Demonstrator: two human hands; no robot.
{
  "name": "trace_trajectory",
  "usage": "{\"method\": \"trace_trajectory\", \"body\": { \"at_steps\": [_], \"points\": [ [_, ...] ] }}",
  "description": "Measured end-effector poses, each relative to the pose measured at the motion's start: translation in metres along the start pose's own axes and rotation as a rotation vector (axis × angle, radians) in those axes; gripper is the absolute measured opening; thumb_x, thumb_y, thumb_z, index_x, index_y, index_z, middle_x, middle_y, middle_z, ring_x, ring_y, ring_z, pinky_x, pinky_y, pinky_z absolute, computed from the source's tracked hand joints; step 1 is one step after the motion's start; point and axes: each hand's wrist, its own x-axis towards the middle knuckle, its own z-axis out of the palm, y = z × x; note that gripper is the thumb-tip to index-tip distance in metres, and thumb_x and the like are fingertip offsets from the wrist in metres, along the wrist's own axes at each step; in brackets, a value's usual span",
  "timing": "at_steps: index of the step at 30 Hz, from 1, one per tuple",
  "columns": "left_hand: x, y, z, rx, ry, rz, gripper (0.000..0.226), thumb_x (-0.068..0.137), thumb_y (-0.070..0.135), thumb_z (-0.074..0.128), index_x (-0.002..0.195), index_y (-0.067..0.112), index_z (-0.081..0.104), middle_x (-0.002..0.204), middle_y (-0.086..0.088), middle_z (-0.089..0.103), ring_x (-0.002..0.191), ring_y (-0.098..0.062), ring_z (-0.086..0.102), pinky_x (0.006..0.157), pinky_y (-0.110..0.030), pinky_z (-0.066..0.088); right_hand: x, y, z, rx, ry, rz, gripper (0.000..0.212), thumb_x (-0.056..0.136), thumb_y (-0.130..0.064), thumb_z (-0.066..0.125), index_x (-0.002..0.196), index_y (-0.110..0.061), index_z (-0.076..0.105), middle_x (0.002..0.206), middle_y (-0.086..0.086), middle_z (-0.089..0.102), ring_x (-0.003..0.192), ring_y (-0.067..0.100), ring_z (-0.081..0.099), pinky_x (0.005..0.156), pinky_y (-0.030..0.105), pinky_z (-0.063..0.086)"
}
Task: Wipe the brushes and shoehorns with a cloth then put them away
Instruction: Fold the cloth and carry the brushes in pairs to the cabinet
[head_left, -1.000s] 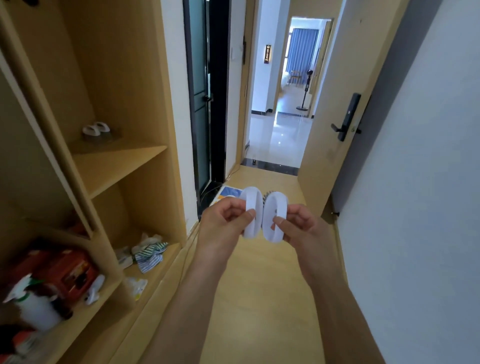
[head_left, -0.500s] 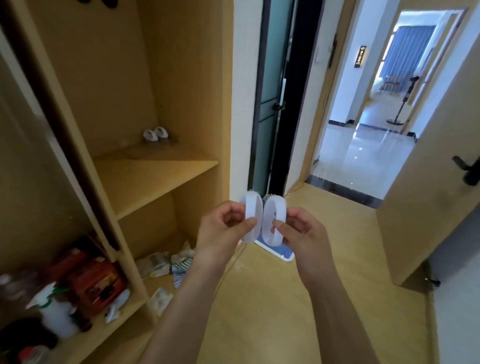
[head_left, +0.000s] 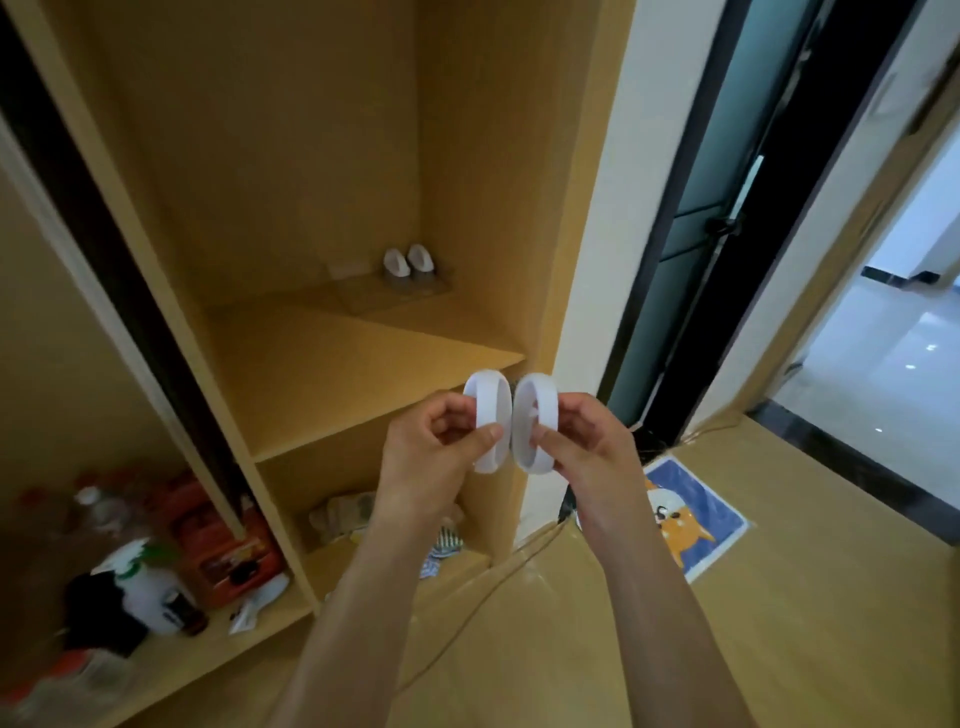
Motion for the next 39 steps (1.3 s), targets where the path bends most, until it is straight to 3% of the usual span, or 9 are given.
{"method": "trace_trajectory", "body": {
  "at_steps": [9, 13, 16, 18, 22, 24, 27, 35, 39],
  "points": [
    [0.133, -0.018, 0.005, 0.024, 0.023, -0.015, 0.017, 0.077, 0.019, 0.081, 0.087, 0.028, 0.07, 0.084, 0.013, 0.072, 0.081, -0.007, 0.07, 0.076, -0.032, 0.061, 0.13, 0.023, 0.033, -0.044, -0.046, 0.046, 0.027, 0.085, -0.007, 0.072, 0.107, -0.023, 0.072, 0.098, -0.006, 0.074, 0.091, 0.013, 0.07, 0.091, 0.046, 0.057],
    [0.185, -0.022, 0.006, 0.045, 0.019, -0.015, 0.02, 0.077, 0.02, 0.081, 0.088, 0.031, 0.069, 0.085, 0.021, 0.071, 0.078, 0.003, 0.068, 0.061, -0.015, 0.055, 0.182, 0.033, 0.046, -0.023, -0.051, 0.05, 0.027, 0.085, -0.007, 0.072, 0.109, -0.021, 0.071, 0.102, -0.001, 0.074, 0.096, 0.021, 0.07, 0.092, 0.051, 0.056],
    [0.214, -0.029, 0.004, 0.061, 0.058, -0.042, 0.021, 0.077, 0.022, 0.082, 0.084, 0.034, 0.067, 0.083, 0.028, 0.068, 0.075, 0.009, 0.065, 0.054, -0.009, 0.05, 0.214, 0.044, 0.059, -0.008, -0.08, 0.066, 0.026, 0.085, -0.007, 0.071, 0.106, -0.022, 0.072, 0.1, -0.002, 0.074, 0.094, 0.021, 0.07, 0.087, 0.046, 0.057],
    [0.231, -0.033, -0.001, 0.076, 0.096, -0.064, 0.02, 0.076, 0.023, 0.082, 0.081, 0.036, 0.067, 0.081, 0.029, 0.069, 0.074, 0.01, 0.065, 0.056, -0.012, 0.052, 0.235, 0.051, 0.069, 0.003, -0.113, 0.077, 0.026, 0.086, -0.005, 0.071, 0.106, -0.02, 0.072, 0.099, -0.001, 0.074, 0.093, 0.022, 0.07, 0.085, 0.043, 0.056],
    [0.269, -0.043, -0.009, 0.032, 0.201, -0.101, 0.017, 0.077, 0.018, 0.081, 0.082, 0.03, 0.07, 0.082, 0.011, 0.073, 0.079, -0.008, 0.07, 0.077, -0.038, 0.061, 0.279, 0.064, 0.089, 0.024, -0.225, 0.102, 0.022, 0.089, -0.004, 0.068, 0.105, -0.019, 0.071, 0.095, 0.0, 0.075, 0.09, 0.022, 0.07, 0.083, 0.045, 0.055],
    [0.29, -0.044, -0.01, 0.03, 0.255, -0.123, 0.015, 0.078, 0.018, 0.08, 0.083, 0.028, 0.07, 0.083, 0.009, 0.073, 0.082, -0.013, 0.07, 0.08, -0.044, 0.06, 0.303, 0.068, 0.098, 0.044, -0.281, 0.113, 0.021, 0.089, -0.004, 0.067, 0.103, -0.02, 0.071, 0.095, 0.0, 0.074, 0.09, 0.022, 0.069, 0.082, 0.044, 0.055],
    [0.326, -0.046, -0.005, 0.032, 0.325, -0.145, 0.015, 0.078, 0.022, 0.081, 0.083, 0.031, 0.069, 0.081, 0.013, 0.072, 0.084, -0.013, 0.07, 0.079, -0.043, 0.06, 0.346, 0.072, 0.109, 0.077, -0.344, 0.129, 0.021, 0.089, -0.002, 0.067, 0.102, -0.018, 0.071, 0.096, 0.001, 0.074, 0.093, 0.022, 0.068, 0.078, 0.039, 0.054],
    [0.411, -0.048, -0.011, 0.153, 0.525, -0.188, 0.015, 0.085, 0.021, 0.072, 0.081, 0.029, 0.06, 0.083, 0.003, 0.063, 0.078, -0.017, 0.062, 0.066, -0.032, 0.048, 0.428, 0.082, 0.135, 0.123, -0.431, 0.231, 0.029, 0.089, -0.004, 0.068, 0.084, -0.032, 0.074, 0.09, -0.006, 0.076, 0.097, 0.018, 0.07, 0.095, 0.045, 0.052],
    [0.464, -0.056, -0.035, 0.129, 0.576, -0.253, 0.011, 0.086, 0.017, 0.072, 0.094, 0.015, 0.064, 0.1, -0.008, 0.068, 0.095, -0.027, 0.065, 0.086, -0.041, 0.055, 0.44, 0.093, 0.142, 0.14, -0.48, 0.244, 0.042, 0.089, 0.0, 0.066, 0.079, -0.04, 0.075, 0.086, -0.009, 0.076, 0.093, 0.014, 0.071, 0.093, 0.042, 0.053]
  ]
}}
